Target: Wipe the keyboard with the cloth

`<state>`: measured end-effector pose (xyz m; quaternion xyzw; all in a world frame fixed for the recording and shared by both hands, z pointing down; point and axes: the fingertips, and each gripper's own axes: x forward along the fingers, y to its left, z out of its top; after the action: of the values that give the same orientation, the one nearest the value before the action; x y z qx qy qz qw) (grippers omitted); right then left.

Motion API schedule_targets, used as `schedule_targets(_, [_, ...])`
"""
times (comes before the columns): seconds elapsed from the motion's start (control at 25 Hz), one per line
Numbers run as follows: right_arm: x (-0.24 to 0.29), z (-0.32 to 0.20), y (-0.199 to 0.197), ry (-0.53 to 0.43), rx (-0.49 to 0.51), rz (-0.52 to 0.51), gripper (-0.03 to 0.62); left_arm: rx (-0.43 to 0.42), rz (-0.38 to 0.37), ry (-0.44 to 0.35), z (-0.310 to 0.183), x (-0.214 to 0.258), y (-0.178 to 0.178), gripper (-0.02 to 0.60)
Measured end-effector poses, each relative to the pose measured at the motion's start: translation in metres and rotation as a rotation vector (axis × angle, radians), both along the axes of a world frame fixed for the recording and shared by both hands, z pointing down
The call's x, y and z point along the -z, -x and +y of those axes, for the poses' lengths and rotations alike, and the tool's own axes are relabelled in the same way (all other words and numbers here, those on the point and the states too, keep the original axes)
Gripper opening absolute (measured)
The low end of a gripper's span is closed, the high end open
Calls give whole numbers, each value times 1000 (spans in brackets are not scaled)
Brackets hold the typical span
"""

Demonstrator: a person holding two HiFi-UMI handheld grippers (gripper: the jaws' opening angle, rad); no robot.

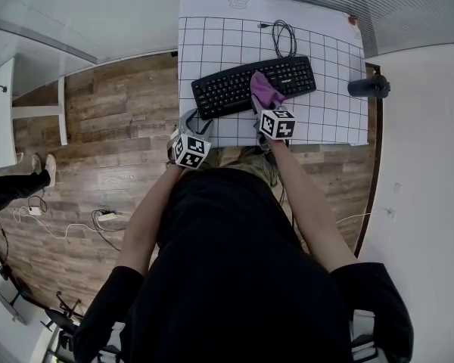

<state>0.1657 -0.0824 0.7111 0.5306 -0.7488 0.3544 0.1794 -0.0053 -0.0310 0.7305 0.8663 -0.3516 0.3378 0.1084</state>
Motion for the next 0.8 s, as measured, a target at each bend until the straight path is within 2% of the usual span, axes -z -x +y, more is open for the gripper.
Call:
schedule_targets(0.32, [-1,3,15,7,19,-10,44,-1,-1,-1,0,-1,0,219])
schedule_targets(0.8, [-2,14,62,29,124,-46,44,0,-2,3,0,-2,0,219])
